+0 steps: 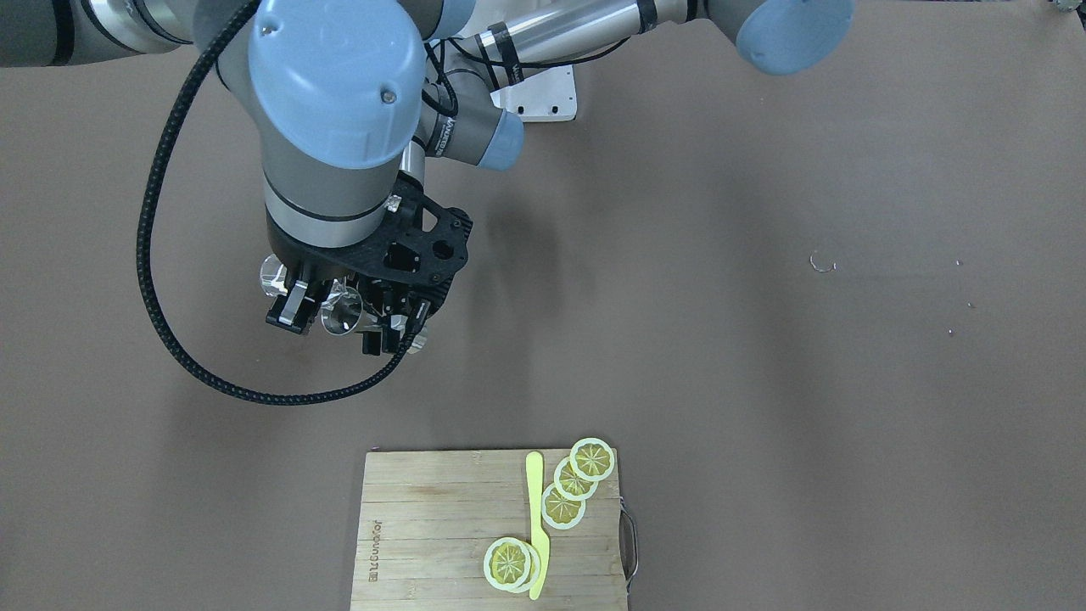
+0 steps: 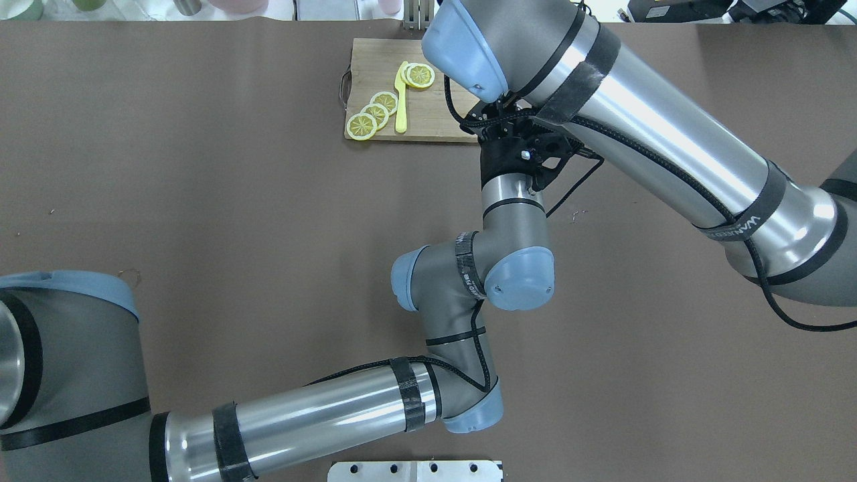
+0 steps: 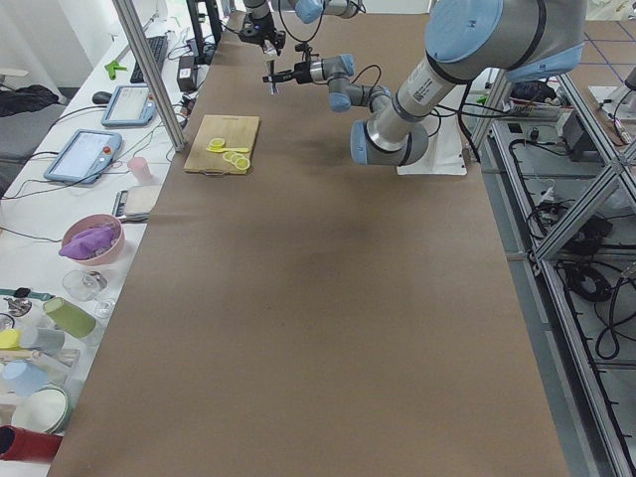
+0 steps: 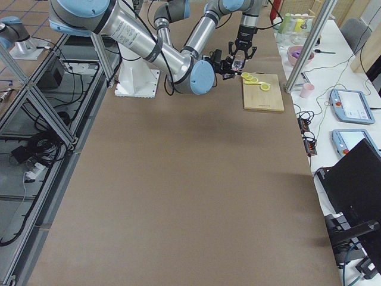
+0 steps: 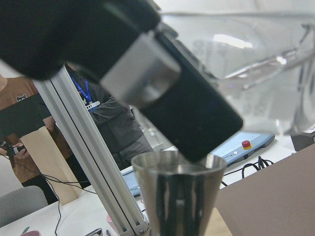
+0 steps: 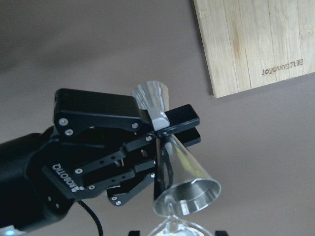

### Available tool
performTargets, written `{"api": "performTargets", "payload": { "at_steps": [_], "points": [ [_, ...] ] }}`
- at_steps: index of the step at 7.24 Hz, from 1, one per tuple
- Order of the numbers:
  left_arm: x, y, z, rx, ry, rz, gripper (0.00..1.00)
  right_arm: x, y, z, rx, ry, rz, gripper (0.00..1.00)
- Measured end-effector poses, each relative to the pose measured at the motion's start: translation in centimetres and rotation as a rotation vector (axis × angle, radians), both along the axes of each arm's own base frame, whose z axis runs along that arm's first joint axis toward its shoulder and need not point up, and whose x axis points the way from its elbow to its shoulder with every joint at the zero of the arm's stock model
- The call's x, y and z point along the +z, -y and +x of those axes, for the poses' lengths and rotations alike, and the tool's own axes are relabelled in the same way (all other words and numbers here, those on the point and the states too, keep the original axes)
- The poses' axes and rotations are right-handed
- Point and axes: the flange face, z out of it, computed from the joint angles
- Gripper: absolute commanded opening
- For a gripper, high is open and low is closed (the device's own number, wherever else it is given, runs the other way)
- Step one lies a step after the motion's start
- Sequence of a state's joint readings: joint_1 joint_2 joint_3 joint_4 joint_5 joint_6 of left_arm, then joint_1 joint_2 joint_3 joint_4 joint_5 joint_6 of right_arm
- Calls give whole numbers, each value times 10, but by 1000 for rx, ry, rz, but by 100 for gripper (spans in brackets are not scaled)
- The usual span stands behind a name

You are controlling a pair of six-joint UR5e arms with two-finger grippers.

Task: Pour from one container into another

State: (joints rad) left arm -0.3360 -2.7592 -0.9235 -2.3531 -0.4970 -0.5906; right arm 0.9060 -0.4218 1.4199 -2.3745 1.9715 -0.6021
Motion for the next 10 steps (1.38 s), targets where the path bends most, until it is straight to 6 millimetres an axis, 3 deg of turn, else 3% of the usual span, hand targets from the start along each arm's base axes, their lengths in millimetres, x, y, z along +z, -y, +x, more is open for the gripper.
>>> {"api": "performTargets", "payload": {
  "at_steps": [10],
  "points": [
    [0, 3, -2, -1, 0, -1, 0, -3, 4, -3, -14, -15, 1, 0]
  ]
}}
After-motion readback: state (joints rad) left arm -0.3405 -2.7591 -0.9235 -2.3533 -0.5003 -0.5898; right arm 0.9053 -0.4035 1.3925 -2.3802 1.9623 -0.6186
